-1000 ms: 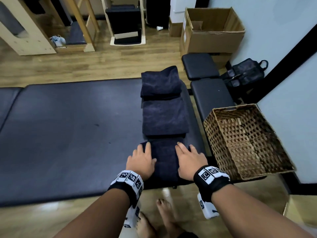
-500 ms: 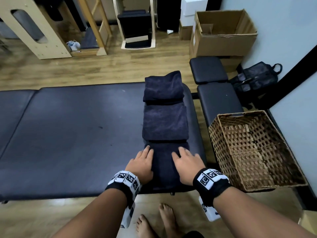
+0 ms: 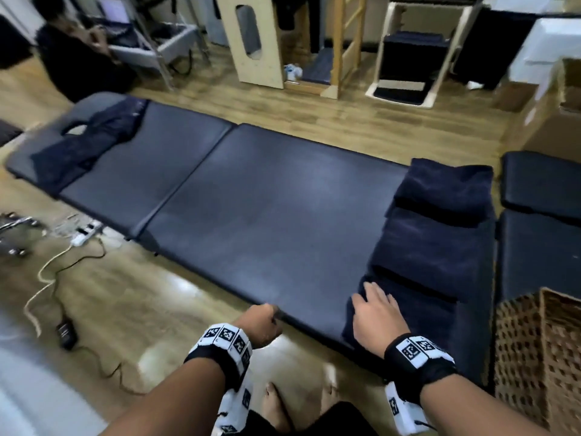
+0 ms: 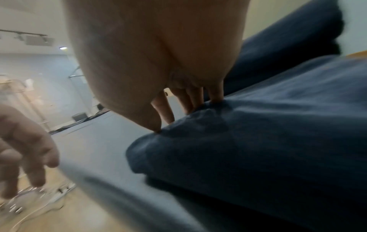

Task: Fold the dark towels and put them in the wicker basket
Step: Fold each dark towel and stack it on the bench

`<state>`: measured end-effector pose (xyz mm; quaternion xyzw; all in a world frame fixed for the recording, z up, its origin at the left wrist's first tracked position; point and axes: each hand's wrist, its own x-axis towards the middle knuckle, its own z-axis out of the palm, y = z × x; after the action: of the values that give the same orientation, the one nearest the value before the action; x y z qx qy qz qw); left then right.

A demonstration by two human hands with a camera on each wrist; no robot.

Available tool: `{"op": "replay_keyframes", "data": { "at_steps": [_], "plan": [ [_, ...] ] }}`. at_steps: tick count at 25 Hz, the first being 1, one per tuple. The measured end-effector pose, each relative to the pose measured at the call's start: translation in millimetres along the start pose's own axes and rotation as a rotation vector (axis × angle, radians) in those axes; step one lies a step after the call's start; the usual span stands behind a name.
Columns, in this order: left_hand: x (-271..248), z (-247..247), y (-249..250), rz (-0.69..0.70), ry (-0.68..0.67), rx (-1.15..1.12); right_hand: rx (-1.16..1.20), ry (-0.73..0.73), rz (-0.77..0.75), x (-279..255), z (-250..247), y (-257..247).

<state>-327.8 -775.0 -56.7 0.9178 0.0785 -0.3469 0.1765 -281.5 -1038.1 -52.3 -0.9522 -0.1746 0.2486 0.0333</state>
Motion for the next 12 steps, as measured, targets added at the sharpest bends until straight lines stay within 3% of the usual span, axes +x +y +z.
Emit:
{"op": "replay_keyframes", "data": {
  "at_steps": [7,12],
  "plan": [
    [-100.5,54.3,-189.6,-0.462,0.034,-0.359,-0.012,-0.116,-0.34,53.3,-3.4,-120.6],
    [-164.4,107.6,-291.8,-0.609,0.083,-0.658,-0.121,-0.457,-0.415,94.0,3.0,-215.7]
  ]
}}
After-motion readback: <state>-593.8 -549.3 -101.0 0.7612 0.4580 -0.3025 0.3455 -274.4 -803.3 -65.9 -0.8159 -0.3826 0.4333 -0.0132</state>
